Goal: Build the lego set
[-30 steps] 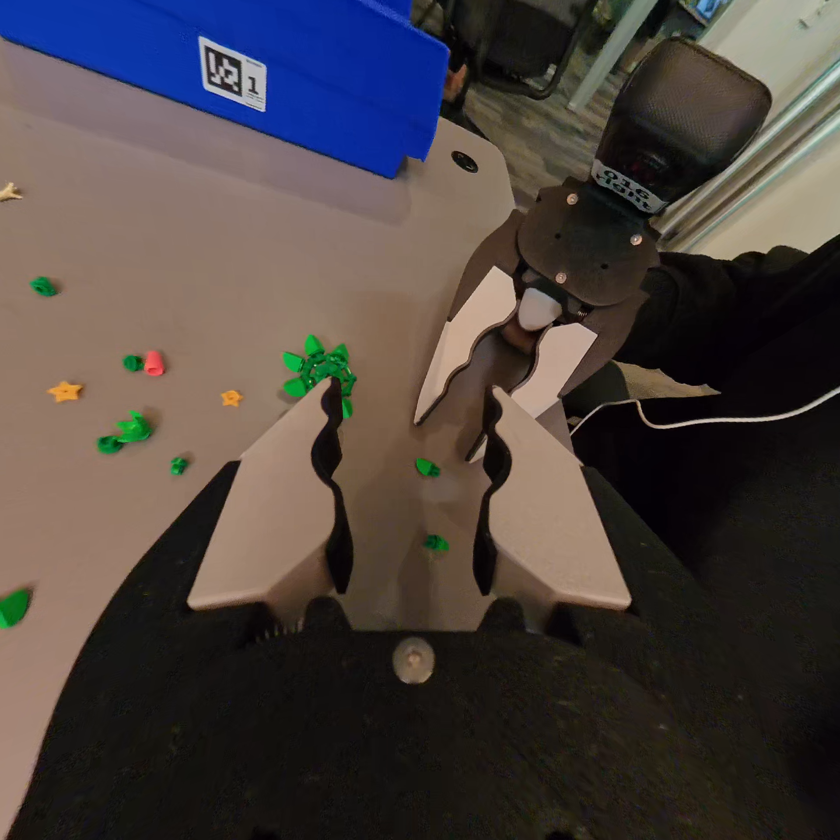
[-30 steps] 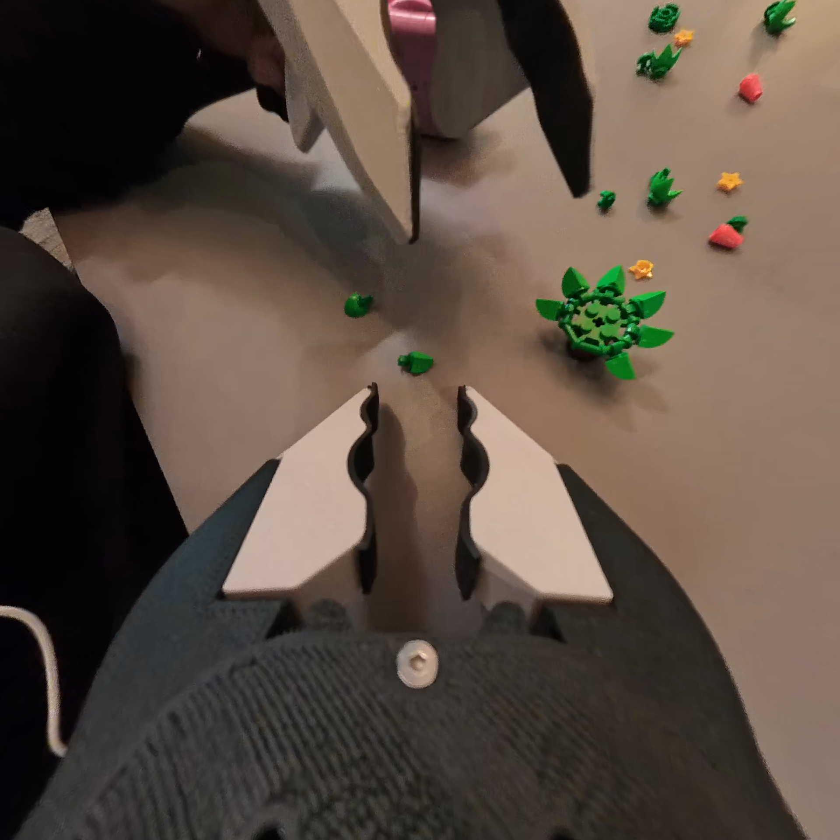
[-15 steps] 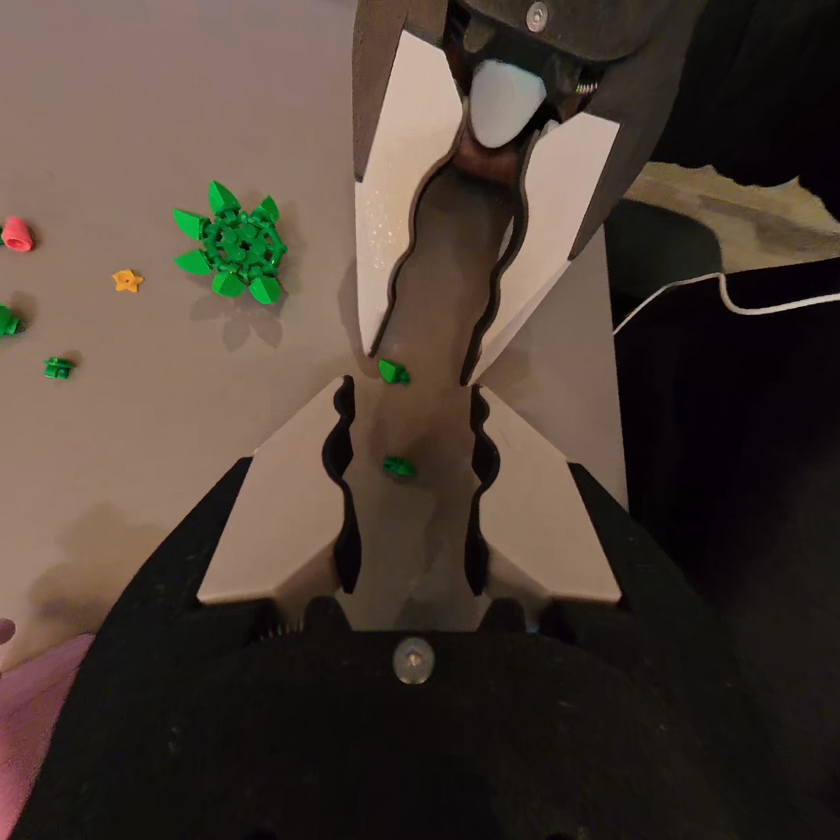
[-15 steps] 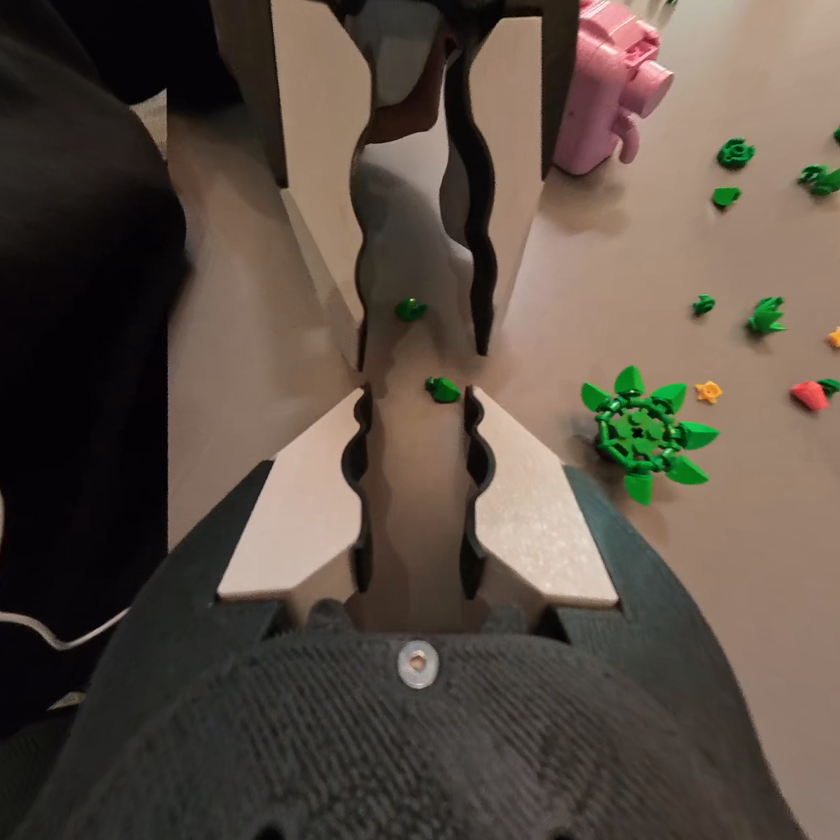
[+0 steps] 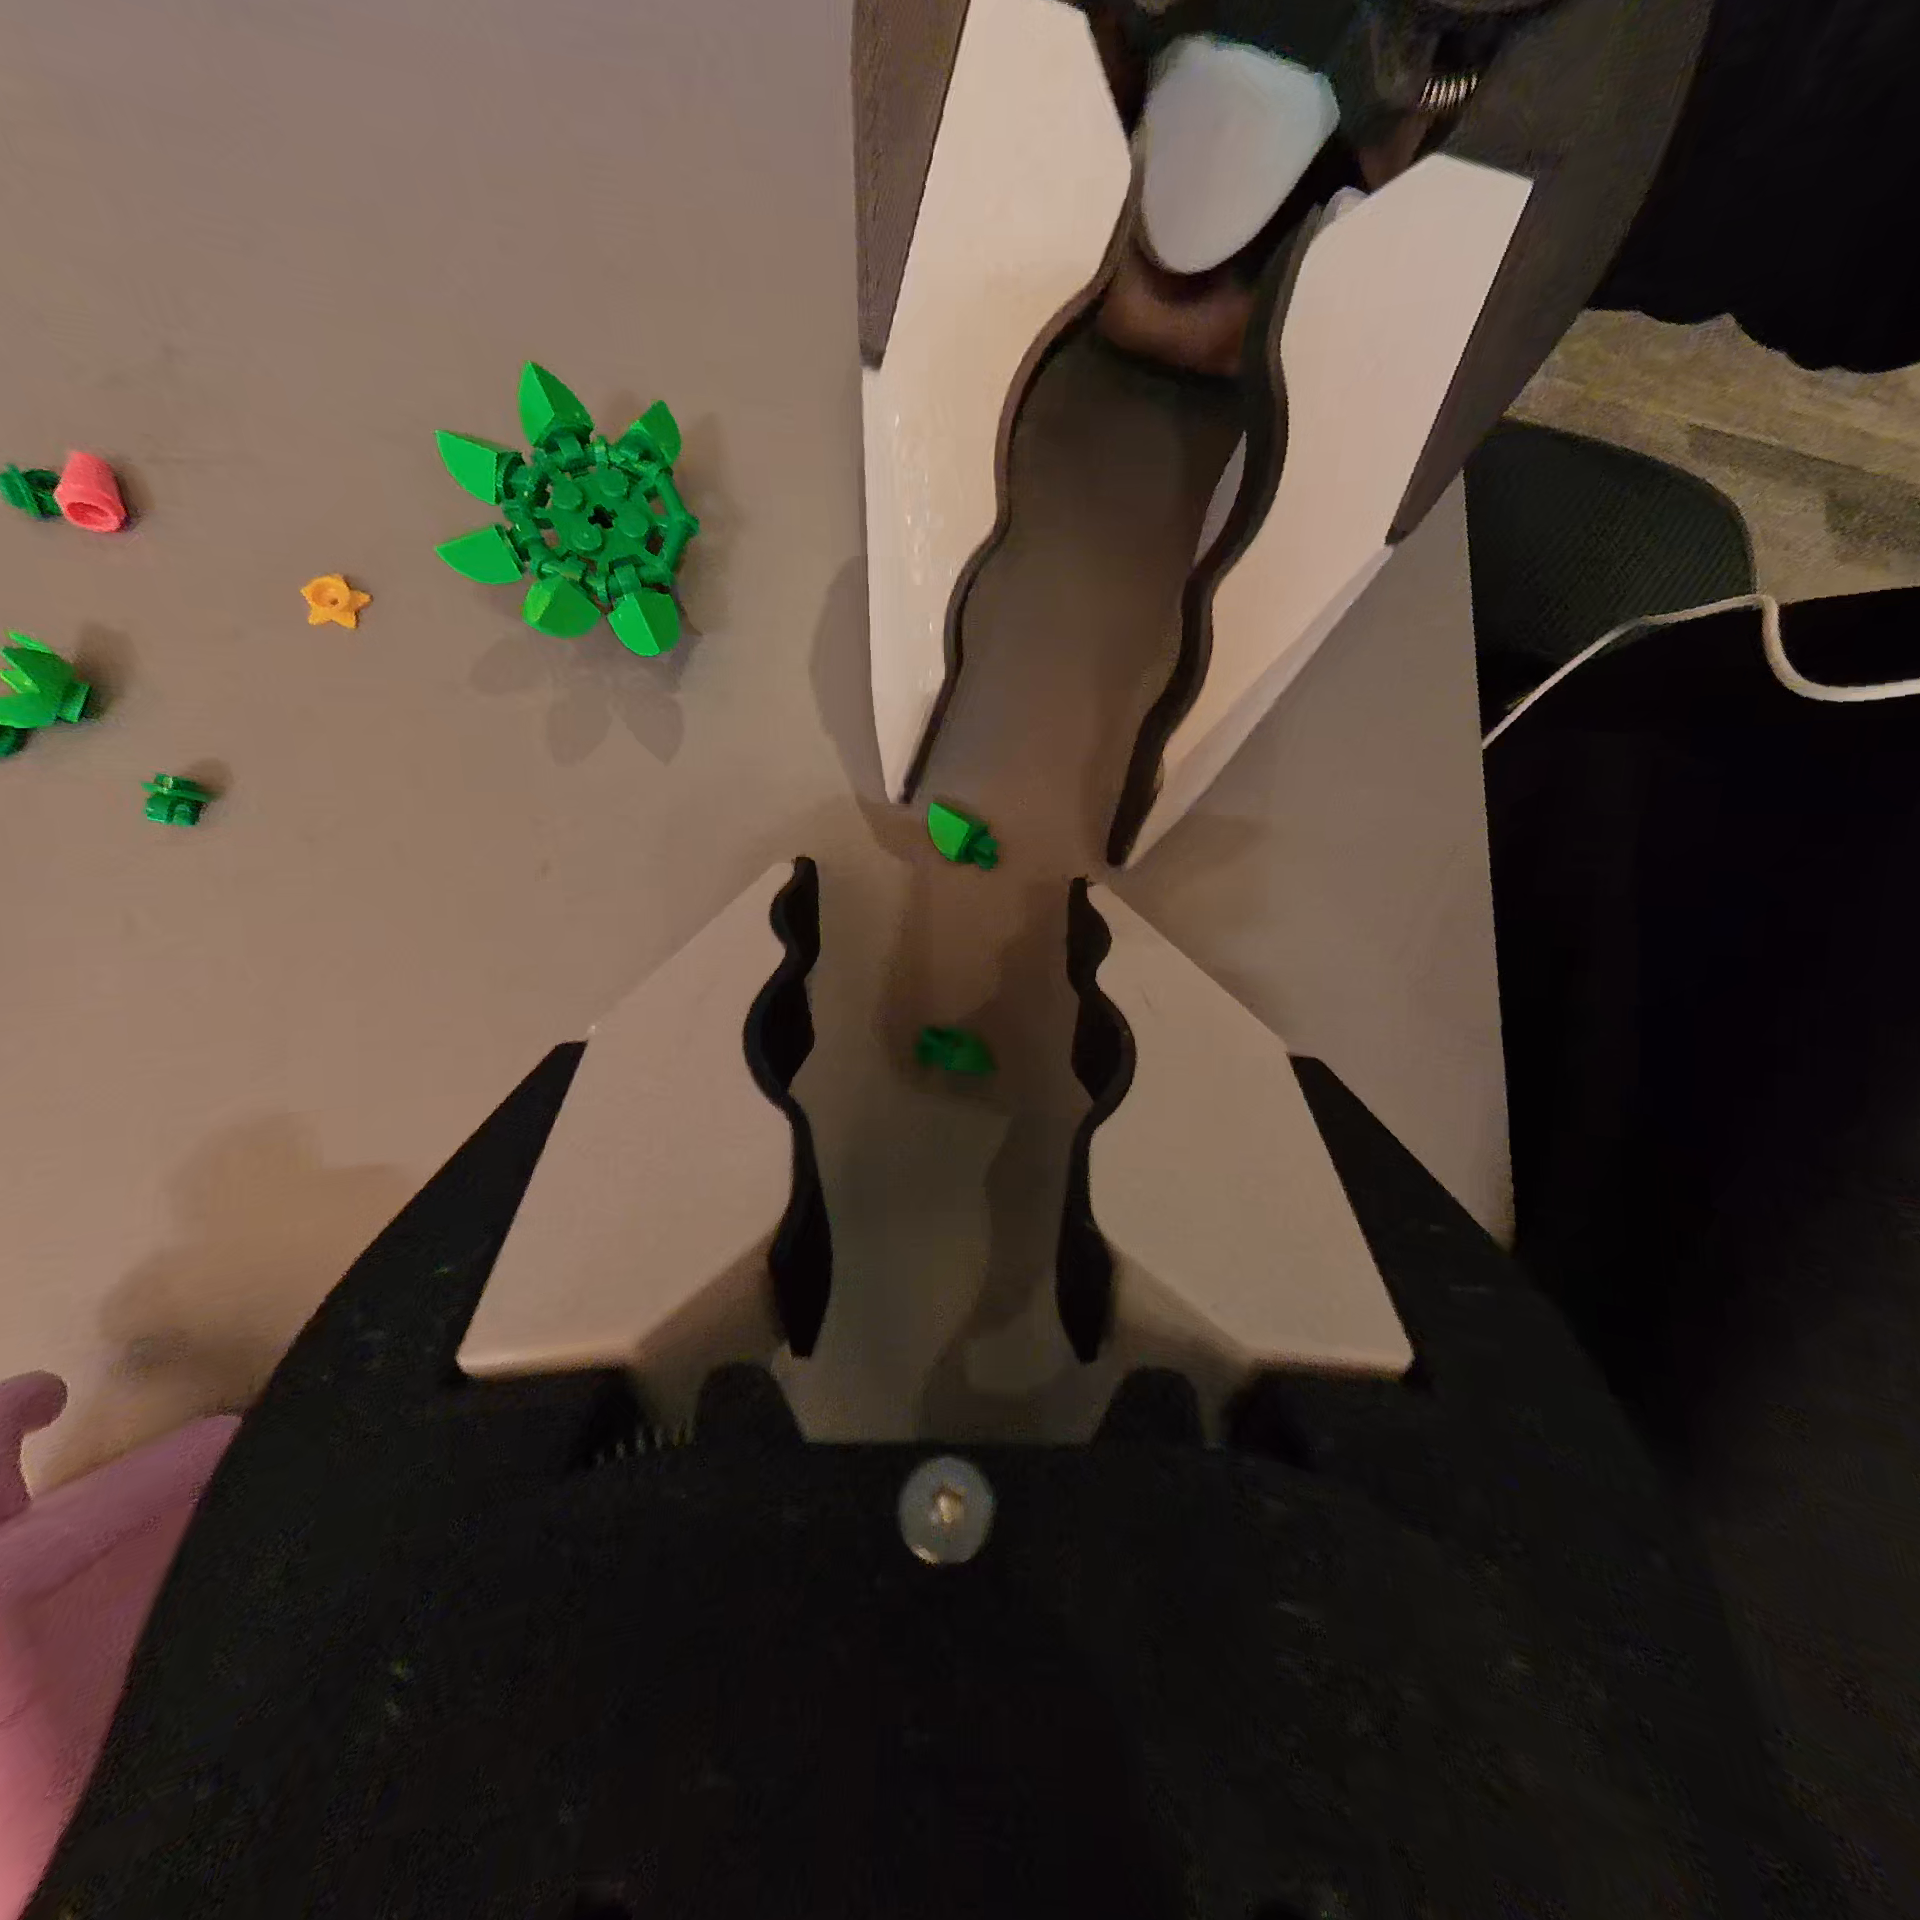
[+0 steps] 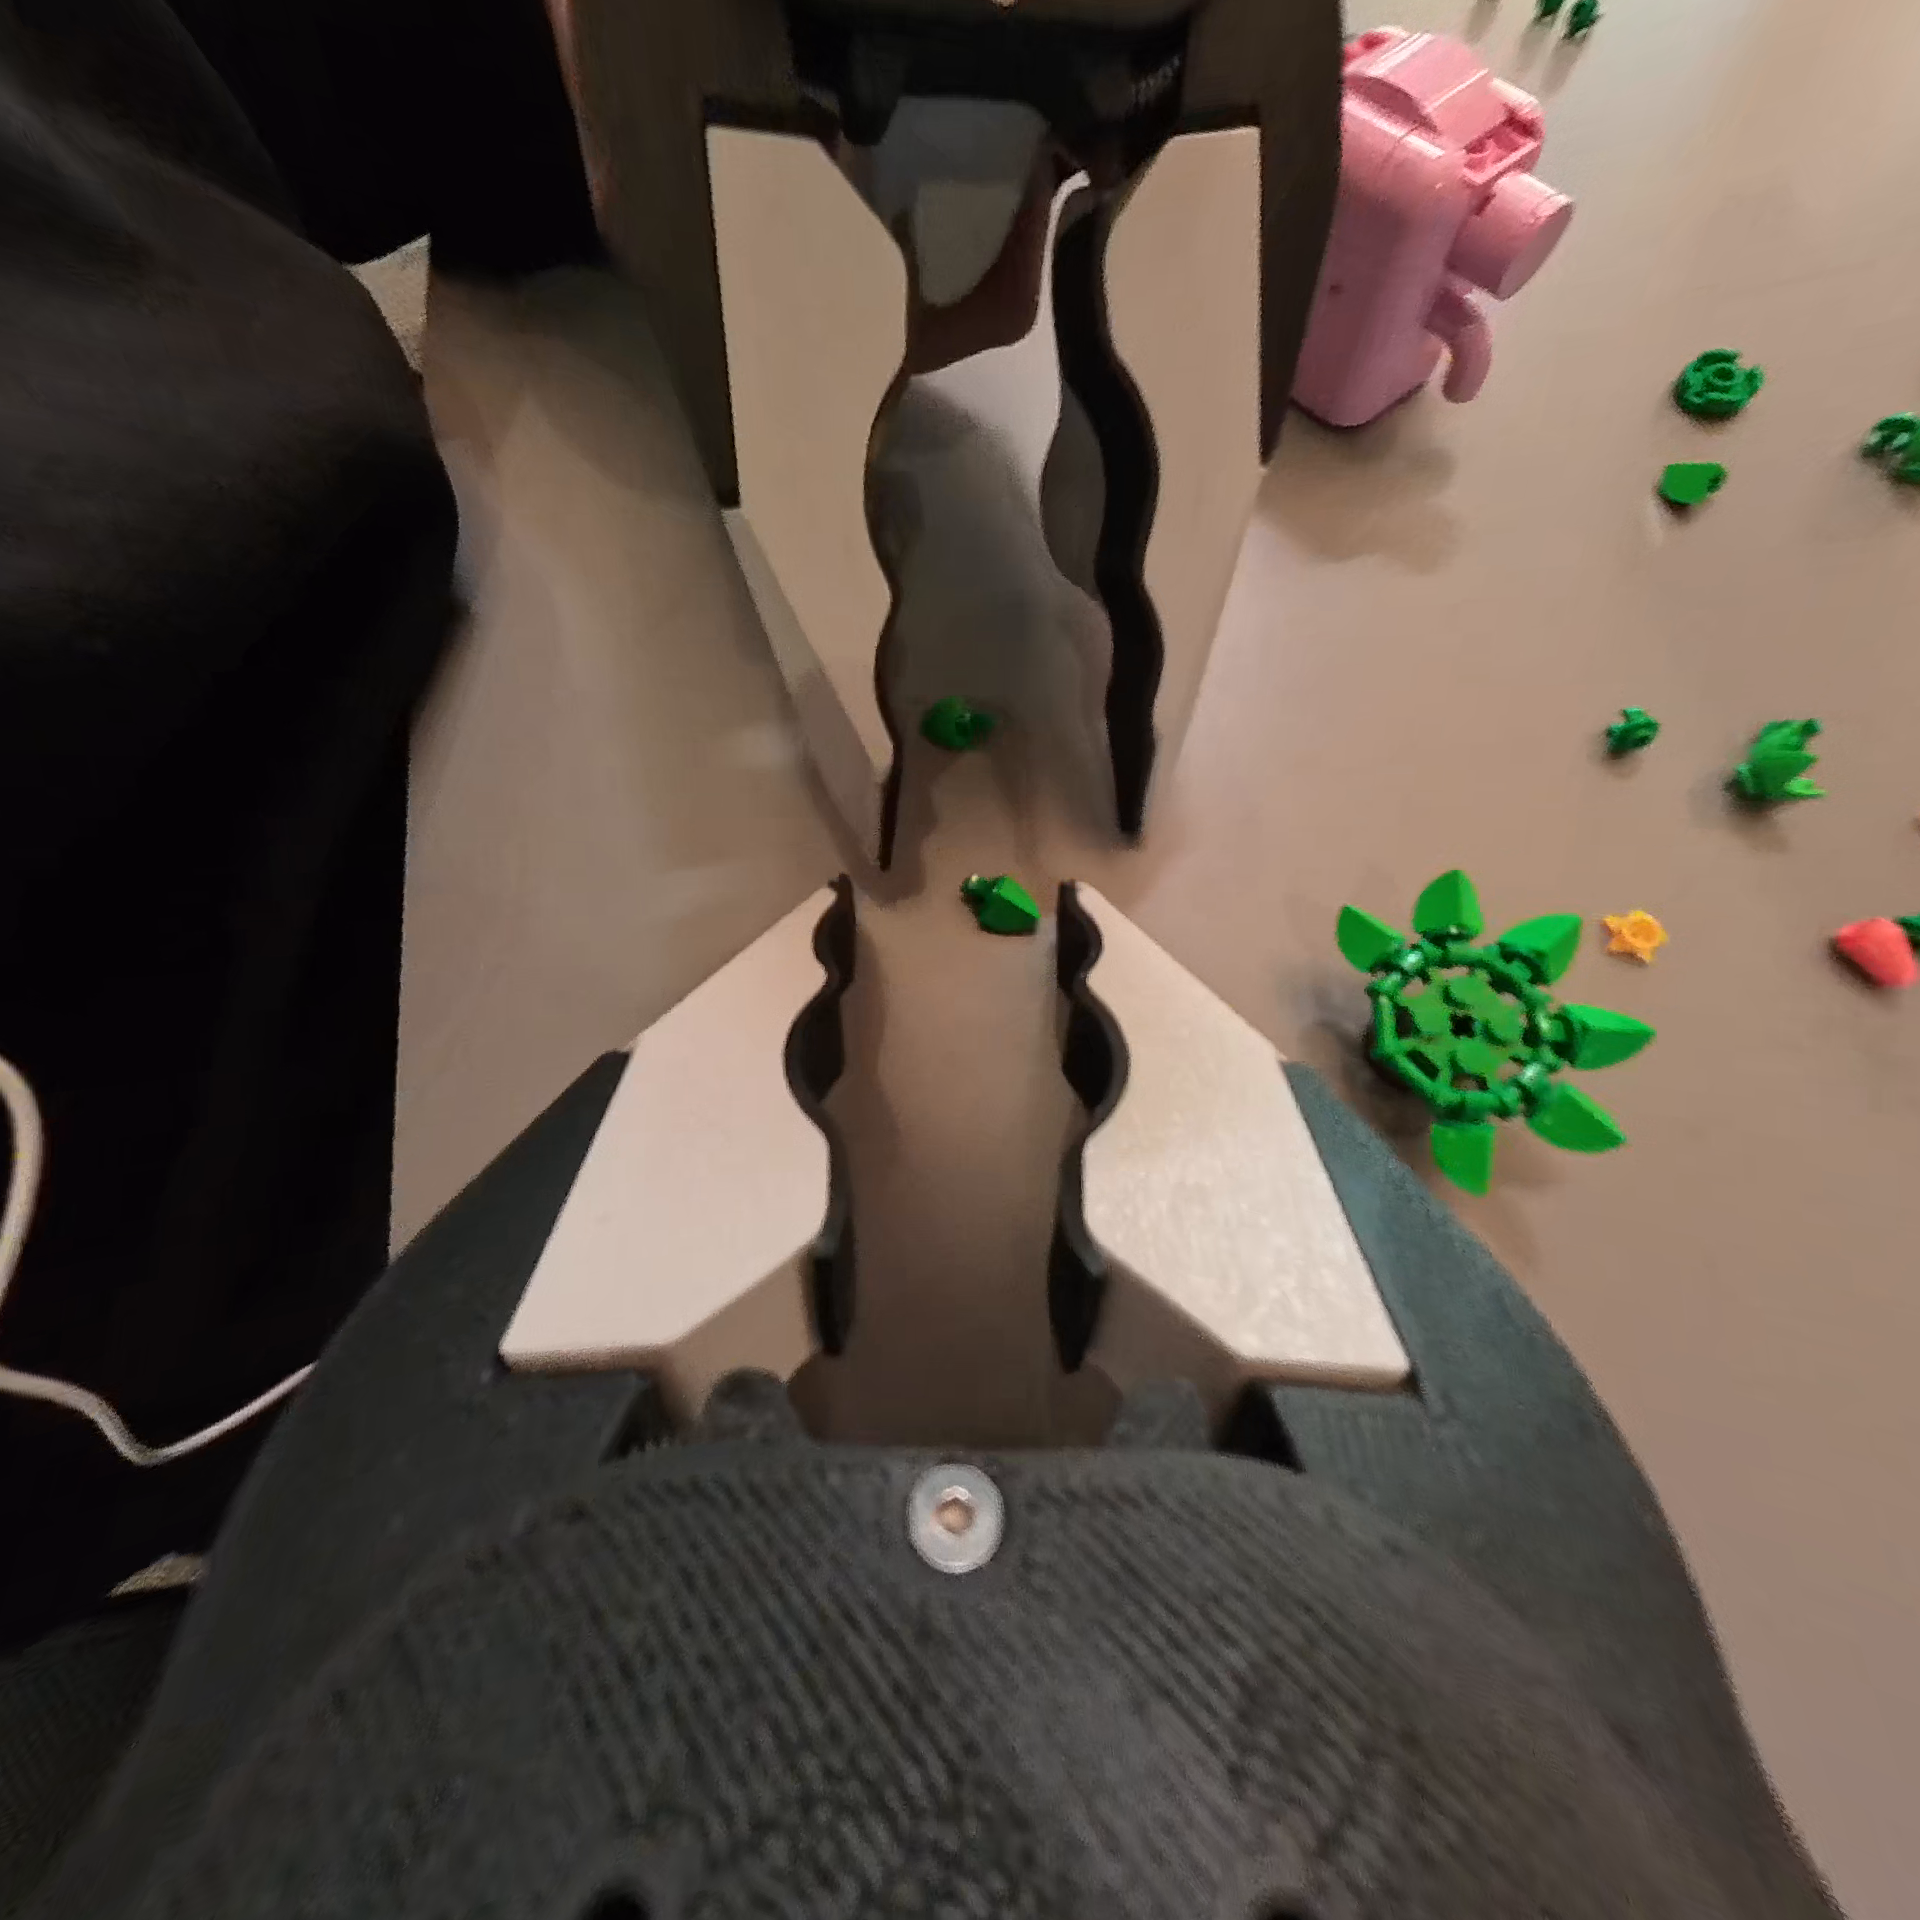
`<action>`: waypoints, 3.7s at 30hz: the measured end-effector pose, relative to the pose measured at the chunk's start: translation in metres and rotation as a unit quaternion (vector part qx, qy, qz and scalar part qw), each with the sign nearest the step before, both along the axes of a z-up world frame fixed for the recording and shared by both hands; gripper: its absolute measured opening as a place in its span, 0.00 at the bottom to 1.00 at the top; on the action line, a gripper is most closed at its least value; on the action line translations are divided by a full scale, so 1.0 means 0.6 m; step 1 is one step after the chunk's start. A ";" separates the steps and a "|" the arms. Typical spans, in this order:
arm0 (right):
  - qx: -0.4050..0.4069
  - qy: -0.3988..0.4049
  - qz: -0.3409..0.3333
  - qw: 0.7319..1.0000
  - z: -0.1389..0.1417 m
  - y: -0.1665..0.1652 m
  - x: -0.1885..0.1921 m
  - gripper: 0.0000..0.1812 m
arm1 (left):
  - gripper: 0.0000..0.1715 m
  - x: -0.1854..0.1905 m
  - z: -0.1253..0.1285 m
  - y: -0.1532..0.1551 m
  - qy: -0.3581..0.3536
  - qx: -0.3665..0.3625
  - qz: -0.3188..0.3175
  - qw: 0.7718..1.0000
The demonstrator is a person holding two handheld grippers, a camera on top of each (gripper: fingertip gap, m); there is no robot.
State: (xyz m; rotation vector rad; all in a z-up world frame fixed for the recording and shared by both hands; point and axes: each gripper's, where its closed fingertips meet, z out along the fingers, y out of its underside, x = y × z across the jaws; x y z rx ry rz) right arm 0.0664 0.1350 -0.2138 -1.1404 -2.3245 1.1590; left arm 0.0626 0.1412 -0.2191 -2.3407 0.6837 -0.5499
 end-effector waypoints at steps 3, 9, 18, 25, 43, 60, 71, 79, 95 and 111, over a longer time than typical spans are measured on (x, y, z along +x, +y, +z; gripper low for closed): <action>0.001 -0.018 0.020 1.000 -0.007 -0.007 0.001 0.21 | 0.26 -0.002 0.001 0.006 -0.005 0.005 0.007 1.000; 0.000 -0.020 0.007 1.000 -0.008 -0.005 0.015 0.18 | 0.26 -0.006 0.001 0.010 -0.010 0.011 0.015 1.000; -0.015 -0.028 -0.088 0.996 -0.007 0.013 -0.003 0.17 | 0.26 -0.015 0.003 0.010 -0.007 0.016 0.019 1.000; 0.049 0.009 -0.107 0.993 -0.010 0.010 -0.005 0.09 | 0.26 -0.013 0.018 0.008 -0.040 0.024 0.014 0.999; -0.068 0.003 -0.277 0.958 0.019 0.085 -0.004 0.04 | 0.44 0.038 0.105 0.030 -0.068 0.167 -0.069 0.981; -0.090 -0.040 -0.349 0.932 0.011 0.148 -0.008 0.04 | 0.55 0.029 0.014 0.074 0.079 0.064 -0.116 0.988; -0.054 -0.066 -0.329 0.941 0.010 0.149 -0.005 0.04 | 0.50 0.023 0.013 0.078 0.095 0.038 -0.101 0.990; -0.042 -0.054 -0.336 0.939 0.015 0.155 -0.002 0.03 | 0.47 0.023 0.016 0.080 0.074 0.035 -0.091 0.993; -0.039 -0.005 -0.375 0.926 0.011 0.143 -0.017 0.00 | 0.44 0.020 0.009 0.084 0.115 0.054 -0.085 0.988; -0.047 0.043 -0.379 0.923 0.101 0.189 0.152 0.11 | 0.47 0.027 0.017 0.083 0.075 0.049 -0.082 0.993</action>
